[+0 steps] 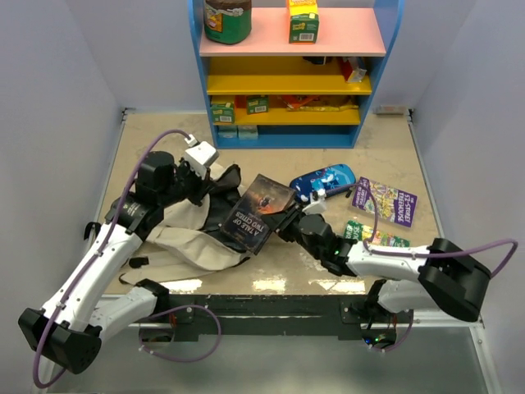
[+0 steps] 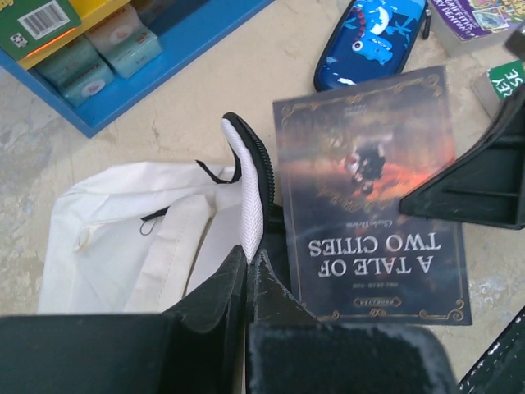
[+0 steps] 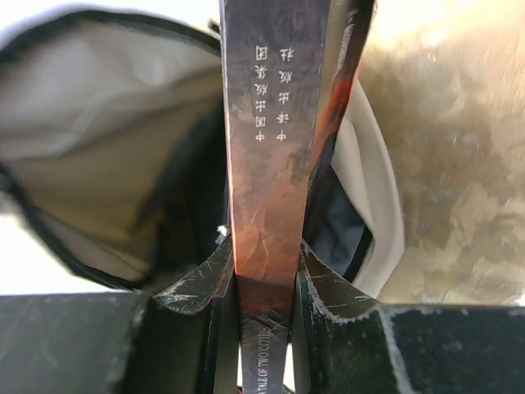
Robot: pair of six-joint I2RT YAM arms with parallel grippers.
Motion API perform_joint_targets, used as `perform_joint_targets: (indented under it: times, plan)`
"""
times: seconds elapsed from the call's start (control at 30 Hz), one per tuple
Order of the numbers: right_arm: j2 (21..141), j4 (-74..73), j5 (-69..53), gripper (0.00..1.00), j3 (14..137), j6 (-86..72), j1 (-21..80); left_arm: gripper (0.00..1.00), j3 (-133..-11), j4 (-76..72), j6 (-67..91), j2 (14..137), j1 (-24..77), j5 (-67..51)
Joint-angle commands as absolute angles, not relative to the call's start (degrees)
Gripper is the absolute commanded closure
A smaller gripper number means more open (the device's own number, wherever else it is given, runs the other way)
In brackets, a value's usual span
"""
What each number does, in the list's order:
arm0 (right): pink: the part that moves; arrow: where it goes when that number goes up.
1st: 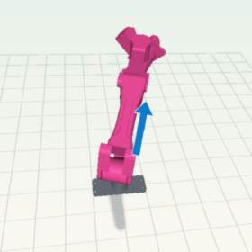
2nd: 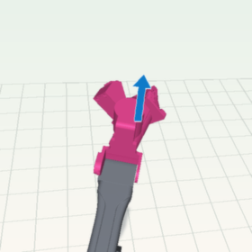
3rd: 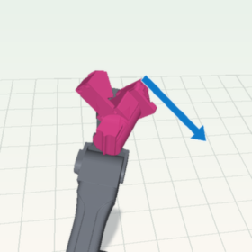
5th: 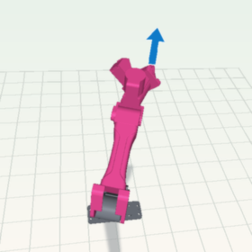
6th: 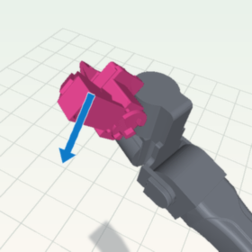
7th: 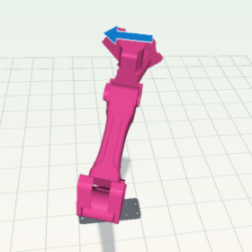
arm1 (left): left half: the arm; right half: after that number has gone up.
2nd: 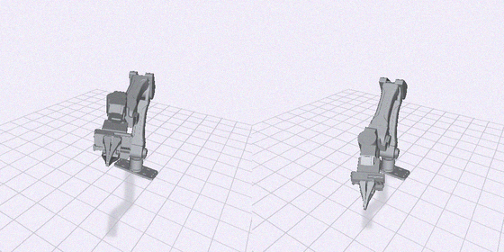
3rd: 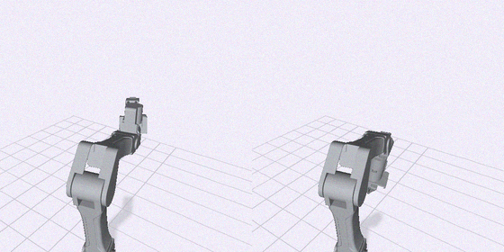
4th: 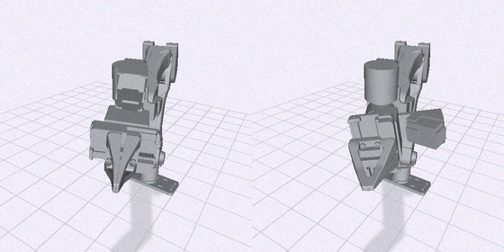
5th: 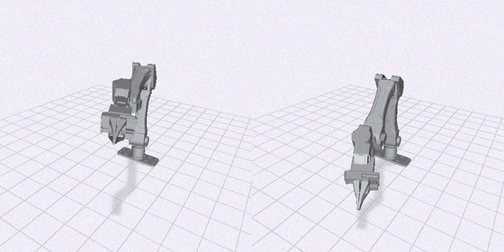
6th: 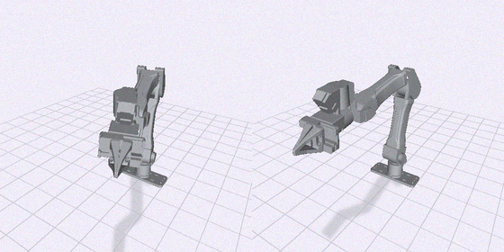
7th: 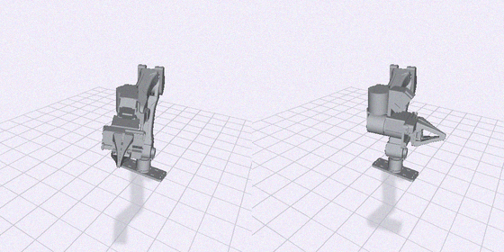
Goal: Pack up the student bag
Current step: Place the book in the student bag.
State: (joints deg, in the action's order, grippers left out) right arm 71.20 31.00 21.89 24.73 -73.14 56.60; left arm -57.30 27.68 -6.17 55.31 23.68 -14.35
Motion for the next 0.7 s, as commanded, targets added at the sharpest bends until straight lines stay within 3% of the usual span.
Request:
perform_joint_targets:
  times: [0.0, 0.37, 0.47, 0.57, 0.67]
  plan:
    - [75.5, 32.9, 12.6, 1.0, 32.2, -73.3, 57.6, 1.0, -61.3, 20.7, -5.7, 55.0, 23.7, -19.9]
    - [88.3, 30.6, -3.9, 1.0, 50.2, -72.7, 59.1, 1.0, -64.0, 21.5, -8.4, 54.4, 23.7, -25.0]
    - [89.1, 38.1, -6.3, 1.0, 49.8, -74.7, 59.1, 1.0, -62.1, 21.5, -8.9, 53.7, 23.8, -27.6]
    - [92.5, 58.7, -8.4, 1.0, 48.7, -79.1, 58.6, 1.0, -59.9, 21.5, -9.1, 52.6, 23.8, -30.0]
    - [92.4, 62.2, -5.8, 1.0, 51.9, -76.5, 58.4, 1.0, -59.1, 22.8, -10.2, 51.7, 23.8, -31.4]
